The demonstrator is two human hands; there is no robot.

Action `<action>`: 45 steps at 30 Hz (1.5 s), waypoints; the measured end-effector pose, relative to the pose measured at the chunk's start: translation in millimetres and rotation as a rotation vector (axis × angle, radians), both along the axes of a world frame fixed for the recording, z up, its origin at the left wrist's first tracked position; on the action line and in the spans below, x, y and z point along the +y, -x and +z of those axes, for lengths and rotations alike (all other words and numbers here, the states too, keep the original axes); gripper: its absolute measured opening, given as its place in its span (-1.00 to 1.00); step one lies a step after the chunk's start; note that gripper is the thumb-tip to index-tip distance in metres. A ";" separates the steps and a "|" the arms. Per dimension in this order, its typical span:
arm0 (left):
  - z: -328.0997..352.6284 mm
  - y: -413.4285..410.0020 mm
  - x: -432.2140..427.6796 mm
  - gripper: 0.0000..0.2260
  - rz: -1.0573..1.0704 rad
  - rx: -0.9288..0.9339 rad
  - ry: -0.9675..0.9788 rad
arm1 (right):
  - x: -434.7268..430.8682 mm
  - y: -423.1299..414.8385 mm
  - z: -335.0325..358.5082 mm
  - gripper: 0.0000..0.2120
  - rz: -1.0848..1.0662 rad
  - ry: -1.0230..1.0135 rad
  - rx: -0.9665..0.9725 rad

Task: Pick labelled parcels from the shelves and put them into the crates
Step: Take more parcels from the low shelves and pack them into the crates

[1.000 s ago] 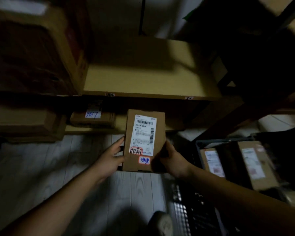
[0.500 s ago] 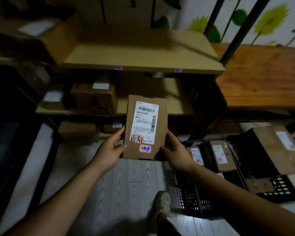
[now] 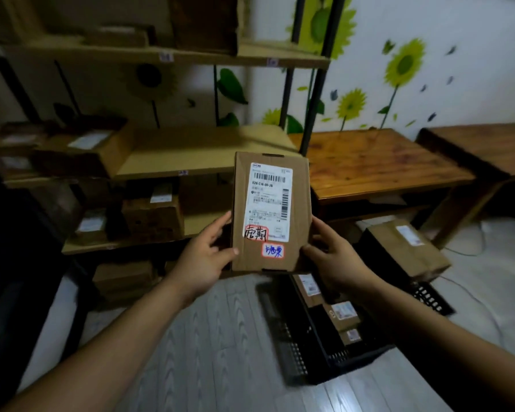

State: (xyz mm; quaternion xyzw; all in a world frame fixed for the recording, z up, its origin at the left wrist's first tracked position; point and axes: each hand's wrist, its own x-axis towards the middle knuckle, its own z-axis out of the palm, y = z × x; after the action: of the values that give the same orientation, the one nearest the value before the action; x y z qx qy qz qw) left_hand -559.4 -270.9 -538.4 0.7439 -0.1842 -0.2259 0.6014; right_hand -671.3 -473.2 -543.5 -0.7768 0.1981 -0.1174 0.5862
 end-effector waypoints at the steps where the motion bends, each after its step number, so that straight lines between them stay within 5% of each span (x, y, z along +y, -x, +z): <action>1: 4.6 9.7 -8.9 -0.36 -0.015 -0.011 0.006 | -8.1 11.7 5.0 -0.44 -0.009 0.010 -0.017; 18: 12.0 154.2 -222.0 -0.29 -0.203 -0.051 0.041 | -196.2 190.6 24.7 -0.43 -0.211 0.042 -0.046; 32: -24.3 65.3 -364.8 -0.31 -0.202 0.011 0.021 | -326.2 104.3 -7.1 -0.42 -0.310 0.072 0.054; 38: -48.0 33.7 -386.8 -0.31 -0.087 0.036 0.017 | -362.8 61.7 -32.8 -0.23 -0.094 0.171 0.104; 45: -109.1 27.2 -426.1 -0.31 0.141 0.099 -0.027 | -426.5 18.3 -82.6 -0.23 0.150 0.227 0.162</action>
State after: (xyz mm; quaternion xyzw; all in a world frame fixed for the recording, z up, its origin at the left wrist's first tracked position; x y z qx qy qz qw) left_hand -586.6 -697.0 -647.5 0.7510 -0.0982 -0.2222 0.6140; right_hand -689.6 -899.7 -626.1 -0.8577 0.1717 -0.0318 0.4836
